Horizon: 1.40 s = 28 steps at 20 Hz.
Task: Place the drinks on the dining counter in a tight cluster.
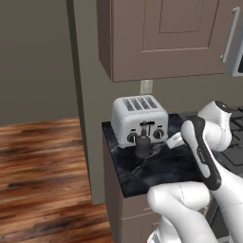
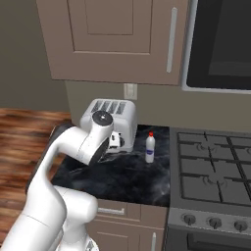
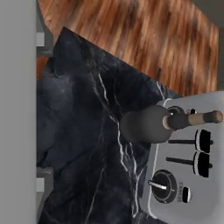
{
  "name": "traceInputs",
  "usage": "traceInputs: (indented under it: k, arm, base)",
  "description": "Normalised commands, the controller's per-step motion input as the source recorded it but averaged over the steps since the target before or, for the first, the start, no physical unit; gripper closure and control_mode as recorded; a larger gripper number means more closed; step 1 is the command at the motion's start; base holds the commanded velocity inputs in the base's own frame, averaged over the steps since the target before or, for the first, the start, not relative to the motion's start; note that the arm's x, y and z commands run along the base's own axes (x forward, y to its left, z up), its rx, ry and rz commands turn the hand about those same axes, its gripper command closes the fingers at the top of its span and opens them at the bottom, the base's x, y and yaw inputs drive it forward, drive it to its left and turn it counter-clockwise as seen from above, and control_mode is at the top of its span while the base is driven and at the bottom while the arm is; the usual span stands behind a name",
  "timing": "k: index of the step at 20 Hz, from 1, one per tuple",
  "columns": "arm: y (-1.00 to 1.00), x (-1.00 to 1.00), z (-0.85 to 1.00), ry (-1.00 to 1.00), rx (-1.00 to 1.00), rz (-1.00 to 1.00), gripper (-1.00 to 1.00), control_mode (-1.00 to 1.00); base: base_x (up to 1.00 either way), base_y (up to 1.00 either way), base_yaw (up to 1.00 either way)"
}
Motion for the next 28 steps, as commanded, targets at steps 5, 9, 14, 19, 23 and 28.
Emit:
traceInputs:
  k: [5, 9, 14, 19, 23, 28]
  arm:
    - [0.05, 0.0, -0.05, -0.26, 0.07, 0.36, -1.0, -1.0]
    - [0.07, 0.01, -0.04, -0.28, 0.09, 0.23, -1.0, -1.0]
    - [0.07, 0.12, 0.0, -0.07, 0.13, 0.05, -1.0, -1.0]
    - [0.03, 0.12, 0.0, -0.03, 0.15, 0.03, -1.0, -1.0]
    - [0.0, 0.22, 0.02, -0.02, 0.13, 0.05, -1.0, -1.0]
    - [0.07, 0.2, 0.01, -0.11, 0.01, 0.08, -1.0, -1.0]
  base:
    - [0.0, 0.0, 0.0]
    - [0.0, 0.0, 0.0]
    - [0.0, 0.0, 0.0]
    - [0.0, 0.0, 0.0]
    - [0.0, 0.0, 0.0]
    - [0.0, 0.0, 0.0]
